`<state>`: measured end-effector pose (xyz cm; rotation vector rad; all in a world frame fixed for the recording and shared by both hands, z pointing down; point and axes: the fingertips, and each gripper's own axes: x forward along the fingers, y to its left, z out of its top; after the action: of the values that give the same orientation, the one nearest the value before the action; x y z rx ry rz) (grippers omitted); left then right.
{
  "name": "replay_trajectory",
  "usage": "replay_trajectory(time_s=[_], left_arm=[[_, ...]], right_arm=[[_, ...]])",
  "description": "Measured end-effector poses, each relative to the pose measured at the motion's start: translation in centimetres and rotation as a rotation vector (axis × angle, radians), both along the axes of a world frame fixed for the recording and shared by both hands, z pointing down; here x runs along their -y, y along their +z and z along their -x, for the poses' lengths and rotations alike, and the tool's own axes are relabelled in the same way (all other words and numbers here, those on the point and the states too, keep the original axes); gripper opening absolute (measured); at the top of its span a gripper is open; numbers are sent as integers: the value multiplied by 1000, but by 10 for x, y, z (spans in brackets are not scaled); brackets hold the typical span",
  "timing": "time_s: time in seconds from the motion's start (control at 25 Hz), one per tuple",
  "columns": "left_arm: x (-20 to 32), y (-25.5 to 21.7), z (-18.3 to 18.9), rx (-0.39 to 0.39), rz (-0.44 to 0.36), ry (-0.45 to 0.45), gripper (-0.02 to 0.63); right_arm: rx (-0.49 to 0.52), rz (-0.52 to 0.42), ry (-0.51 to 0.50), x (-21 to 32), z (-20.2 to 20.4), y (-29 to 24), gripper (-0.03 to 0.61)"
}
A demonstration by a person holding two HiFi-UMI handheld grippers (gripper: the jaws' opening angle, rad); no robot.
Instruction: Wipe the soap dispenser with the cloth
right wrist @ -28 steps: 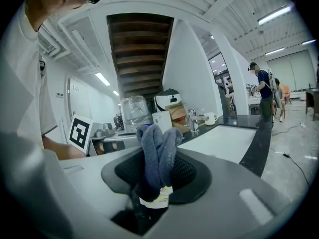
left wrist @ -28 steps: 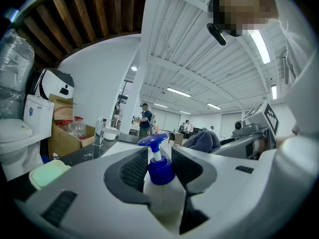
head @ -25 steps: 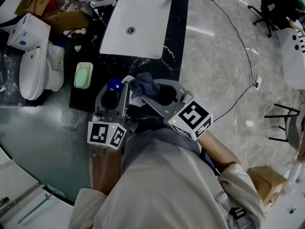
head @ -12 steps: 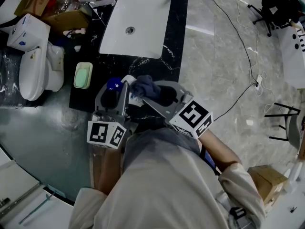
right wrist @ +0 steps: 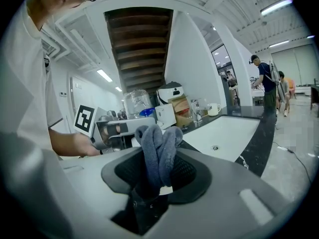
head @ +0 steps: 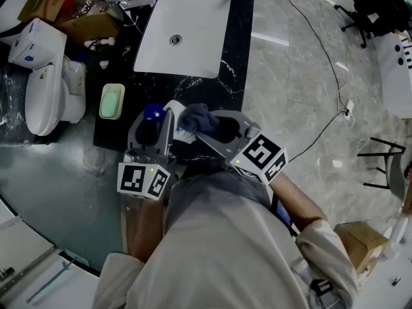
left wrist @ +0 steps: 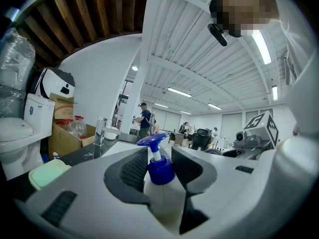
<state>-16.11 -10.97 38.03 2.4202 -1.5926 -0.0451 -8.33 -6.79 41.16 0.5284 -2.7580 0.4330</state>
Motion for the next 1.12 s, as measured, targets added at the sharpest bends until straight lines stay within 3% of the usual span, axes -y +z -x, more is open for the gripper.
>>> replay_trajectory(time_s=[1.12], left_arm=[[-3,3,6,-5,2,-1,144]], right_arm=[[-118,69,-18,-15,-14,51,123]])
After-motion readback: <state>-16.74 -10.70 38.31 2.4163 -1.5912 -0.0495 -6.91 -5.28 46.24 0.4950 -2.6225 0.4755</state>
